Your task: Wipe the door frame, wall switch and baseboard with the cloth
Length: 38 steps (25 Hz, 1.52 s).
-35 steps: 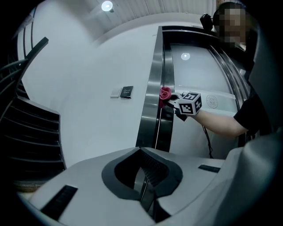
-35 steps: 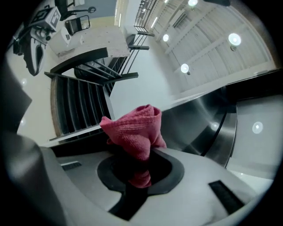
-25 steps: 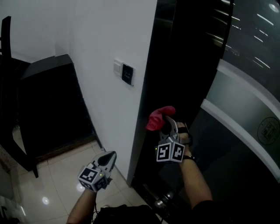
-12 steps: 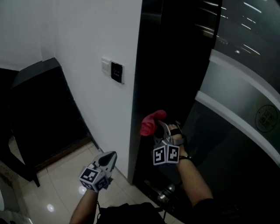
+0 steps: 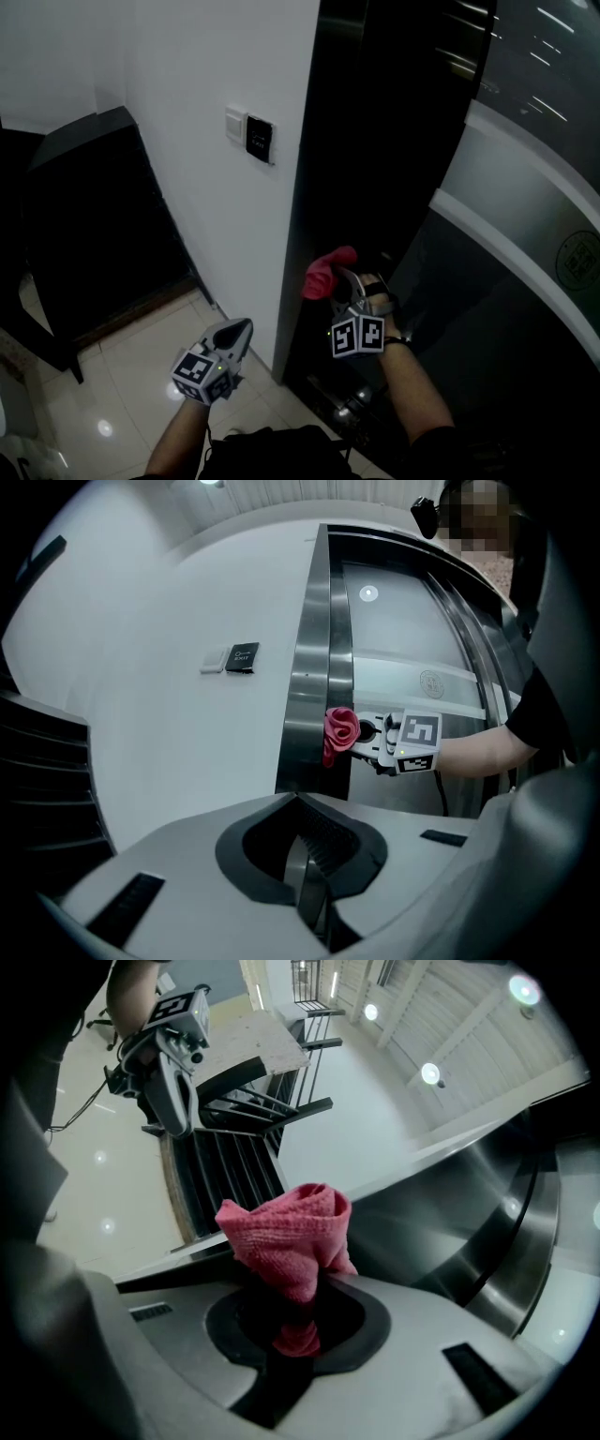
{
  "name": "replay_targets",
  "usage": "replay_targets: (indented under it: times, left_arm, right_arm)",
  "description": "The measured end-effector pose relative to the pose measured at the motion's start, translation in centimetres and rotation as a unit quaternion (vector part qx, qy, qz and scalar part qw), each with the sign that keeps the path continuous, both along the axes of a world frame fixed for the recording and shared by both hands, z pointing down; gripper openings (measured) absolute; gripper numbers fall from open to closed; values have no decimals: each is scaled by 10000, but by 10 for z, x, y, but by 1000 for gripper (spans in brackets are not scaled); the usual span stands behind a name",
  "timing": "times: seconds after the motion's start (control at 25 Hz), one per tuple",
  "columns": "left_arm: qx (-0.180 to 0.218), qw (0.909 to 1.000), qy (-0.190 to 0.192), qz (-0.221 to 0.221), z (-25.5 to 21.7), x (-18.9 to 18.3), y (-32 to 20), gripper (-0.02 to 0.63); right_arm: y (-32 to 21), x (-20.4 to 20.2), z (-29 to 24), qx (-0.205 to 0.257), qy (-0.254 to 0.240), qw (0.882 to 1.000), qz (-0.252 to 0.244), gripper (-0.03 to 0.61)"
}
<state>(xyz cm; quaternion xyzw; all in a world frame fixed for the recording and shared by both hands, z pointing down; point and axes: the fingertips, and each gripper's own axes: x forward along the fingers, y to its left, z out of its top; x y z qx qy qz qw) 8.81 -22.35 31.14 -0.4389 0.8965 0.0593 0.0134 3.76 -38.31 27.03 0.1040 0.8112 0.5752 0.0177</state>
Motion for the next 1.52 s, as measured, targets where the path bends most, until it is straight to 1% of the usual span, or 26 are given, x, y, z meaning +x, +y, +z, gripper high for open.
replay_targets:
  times: [0.16,0.32,0.48,0.56,0.68,0.84,1.04,1.24,1.32,1.52]
  left_arm:
    - [-49,10000,23,-14,5,1,2,-8]
    - [-15,9999,115,-61,8,2,0,-8]
    - [-91,9999,90,-78,11,4,-3,-8]
    - [-114,9998,109,-96,11,6,-5,-8]
    - [-137,9997,117,-143,11,8,-4,-8]
    - [-132,9995,159,-241,14,8,1,-8]
    - [-159,9991,207,-337,17,10,4,-8]
    - [-268,9986,197,-401,20,9,5,-8]
    - [-284,9985,205,-420,20,8,5,-8]
    - [-325,9981,250,-463,24,6,5,-8]
  right_arm:
    - [1,-1,27,146,297,9994,-25,55]
    - [1,-2,45,305,423,9986,-25,55]
    - [2,-1,70,719,598,9956,-67,55]
    - [1,-1,81,820,638,9945,-97,55]
    - [-1,0,89,766,614,9951,-102,55]
    - [1,1,107,794,796,9935,-170,55]
    - [3,2,126,612,969,9931,-257,55]
    - [3,2,136,592,1048,9921,-348,55]
    - [2,2,146,617,1148,9908,-353,55]
    - [5,2,161,481,1419,9880,-383,57]
